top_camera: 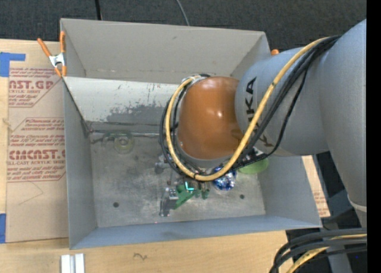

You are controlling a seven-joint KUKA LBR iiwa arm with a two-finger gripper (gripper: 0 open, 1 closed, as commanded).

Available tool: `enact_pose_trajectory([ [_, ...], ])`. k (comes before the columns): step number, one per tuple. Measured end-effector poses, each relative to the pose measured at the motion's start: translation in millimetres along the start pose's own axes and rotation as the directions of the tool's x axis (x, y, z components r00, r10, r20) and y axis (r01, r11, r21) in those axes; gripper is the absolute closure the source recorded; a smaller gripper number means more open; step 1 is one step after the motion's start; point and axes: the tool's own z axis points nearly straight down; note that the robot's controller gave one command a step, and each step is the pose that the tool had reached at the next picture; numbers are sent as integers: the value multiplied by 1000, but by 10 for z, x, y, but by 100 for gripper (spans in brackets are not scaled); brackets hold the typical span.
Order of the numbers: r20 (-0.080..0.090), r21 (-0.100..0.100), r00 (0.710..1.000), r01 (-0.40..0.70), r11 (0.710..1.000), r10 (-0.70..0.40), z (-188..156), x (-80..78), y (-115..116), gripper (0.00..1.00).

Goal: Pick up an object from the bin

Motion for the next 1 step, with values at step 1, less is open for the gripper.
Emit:
enact_pose_trajectory([
  [1, 9, 0, 997, 77, 997, -77, 874, -140, -627, 0],
])
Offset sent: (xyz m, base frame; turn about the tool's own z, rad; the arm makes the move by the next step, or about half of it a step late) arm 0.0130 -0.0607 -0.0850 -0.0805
